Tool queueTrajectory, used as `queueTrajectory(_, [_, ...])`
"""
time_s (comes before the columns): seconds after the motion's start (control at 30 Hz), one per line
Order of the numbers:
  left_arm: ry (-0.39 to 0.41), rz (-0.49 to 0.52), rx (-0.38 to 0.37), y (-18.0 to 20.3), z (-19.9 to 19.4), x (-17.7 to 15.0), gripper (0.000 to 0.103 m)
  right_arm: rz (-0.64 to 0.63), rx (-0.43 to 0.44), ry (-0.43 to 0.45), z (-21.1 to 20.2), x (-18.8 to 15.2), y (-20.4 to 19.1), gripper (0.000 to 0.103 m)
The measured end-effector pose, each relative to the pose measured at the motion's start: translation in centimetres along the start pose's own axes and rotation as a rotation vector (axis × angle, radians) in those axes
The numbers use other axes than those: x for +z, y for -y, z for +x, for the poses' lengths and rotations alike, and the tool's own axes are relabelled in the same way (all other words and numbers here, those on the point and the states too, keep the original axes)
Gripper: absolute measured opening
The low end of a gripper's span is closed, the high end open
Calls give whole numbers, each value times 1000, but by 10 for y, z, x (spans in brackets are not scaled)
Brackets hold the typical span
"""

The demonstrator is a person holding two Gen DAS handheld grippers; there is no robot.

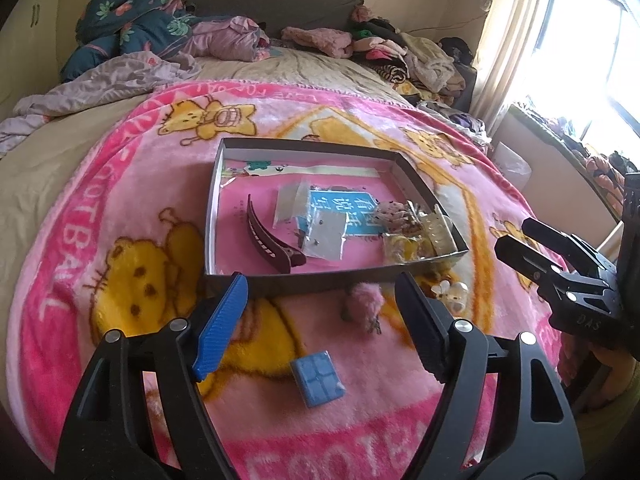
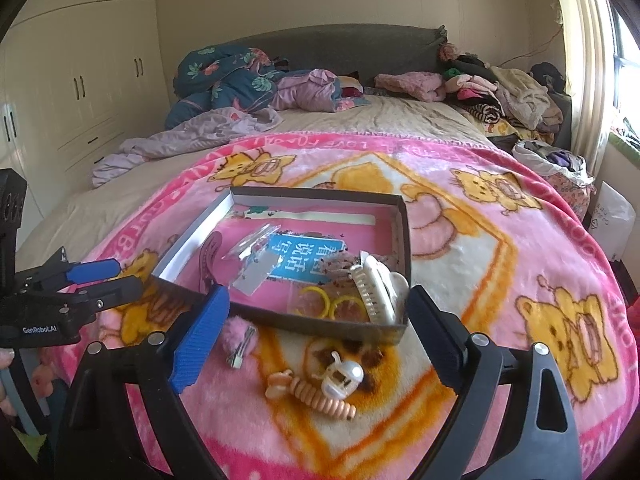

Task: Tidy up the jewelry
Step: 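Move the left tool to the blue cube while the right tool nears the pearl bow clip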

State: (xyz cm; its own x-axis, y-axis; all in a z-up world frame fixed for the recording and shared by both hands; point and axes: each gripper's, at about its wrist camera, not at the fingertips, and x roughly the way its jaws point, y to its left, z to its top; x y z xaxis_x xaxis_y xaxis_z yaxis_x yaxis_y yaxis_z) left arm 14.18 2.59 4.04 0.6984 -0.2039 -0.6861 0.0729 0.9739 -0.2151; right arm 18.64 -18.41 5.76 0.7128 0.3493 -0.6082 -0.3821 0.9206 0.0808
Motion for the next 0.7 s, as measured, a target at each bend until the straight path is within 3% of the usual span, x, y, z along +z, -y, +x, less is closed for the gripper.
queueTrajectory(0.7, [-28, 62, -19, 40, 4, -23, 67, 19, -50, -16, -37, -40, 25, 88])
